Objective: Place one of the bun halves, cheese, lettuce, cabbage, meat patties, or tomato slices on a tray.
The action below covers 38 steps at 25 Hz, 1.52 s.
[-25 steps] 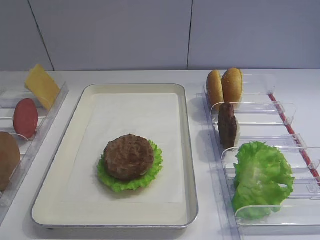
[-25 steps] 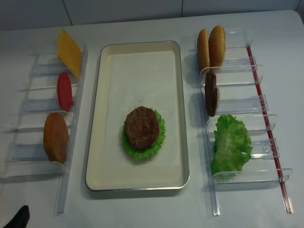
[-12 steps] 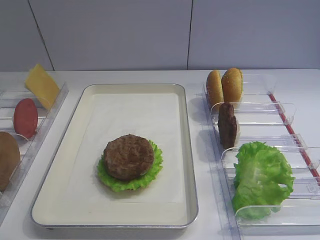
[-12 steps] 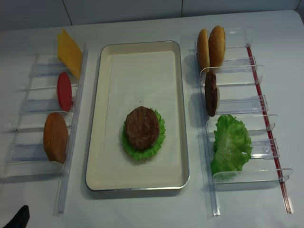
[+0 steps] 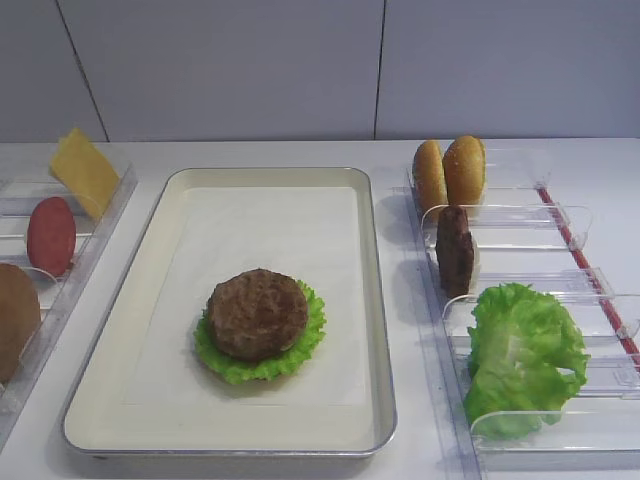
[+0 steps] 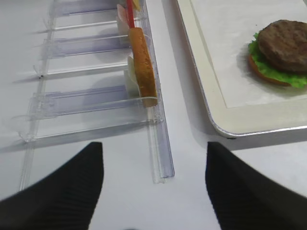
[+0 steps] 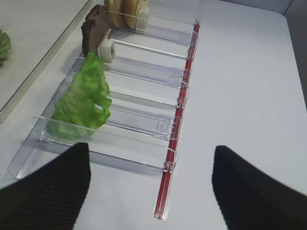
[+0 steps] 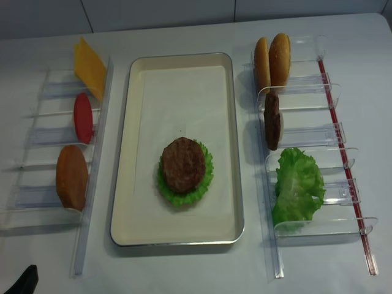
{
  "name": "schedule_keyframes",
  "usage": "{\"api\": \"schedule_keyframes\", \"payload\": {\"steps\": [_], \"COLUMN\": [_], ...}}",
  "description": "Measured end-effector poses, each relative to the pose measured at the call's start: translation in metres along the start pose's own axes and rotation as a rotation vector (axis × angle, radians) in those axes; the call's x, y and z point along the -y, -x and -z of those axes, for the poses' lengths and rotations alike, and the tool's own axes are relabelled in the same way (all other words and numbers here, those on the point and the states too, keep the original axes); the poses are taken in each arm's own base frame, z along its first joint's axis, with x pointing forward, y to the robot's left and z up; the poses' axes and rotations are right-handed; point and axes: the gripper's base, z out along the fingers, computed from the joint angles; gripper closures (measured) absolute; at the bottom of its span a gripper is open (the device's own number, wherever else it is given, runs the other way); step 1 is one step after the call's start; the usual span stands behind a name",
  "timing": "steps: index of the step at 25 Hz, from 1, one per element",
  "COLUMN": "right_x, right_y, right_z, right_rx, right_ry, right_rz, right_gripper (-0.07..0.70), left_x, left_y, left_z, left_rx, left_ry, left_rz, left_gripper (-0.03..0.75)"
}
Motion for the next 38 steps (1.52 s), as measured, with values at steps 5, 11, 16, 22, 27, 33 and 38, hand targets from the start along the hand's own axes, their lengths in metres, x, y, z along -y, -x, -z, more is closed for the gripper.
{"api": "schedule_keyframes", "payload": {"steps": [5,11,16,22,27,33,38], "right_x": [0.0,0.0,0.0,0.0,0.0,0.0,0.0], "right_y": [0.0,0.0,0.0,0.0,0.0,0.0,0.0], "right_z": [0.0,0.0,0.0,0.0,0.0,0.0,0.0], "right_rx": [0.0,0.0,0.0,0.0,0.0,0.0,0.0], "right_ry": [0.0,0.0,0.0,0.0,0.0,0.0,0.0], "right_rz": [0.0,0.0,0.0,0.002,0.002,0.002,0.002], "right_gripper": [0.089,0.089,0.089,0.089,0.089,0.089,0.089], "left_x": [0.0,0.0,0.0,0.0,0.0,0.0,0.0], "left_y": [0.0,0.0,0.0,0.0,0.0,0.0,0.0], "left_z": [0.0,0.0,0.0,0.0,0.0,0.0,0.0], "left_rx": [0.0,0.0,0.0,0.0,0.0,0.0,0.0], "left_ry": [0.0,0.0,0.0,0.0,0.0,0.0,0.0], "left_rz": [0.0,0.0,0.0,0.0,0.0,0.0,0.0], "left_gripper": [0.286,0.286,0.286,0.286,0.286,0.286,0.286]}}
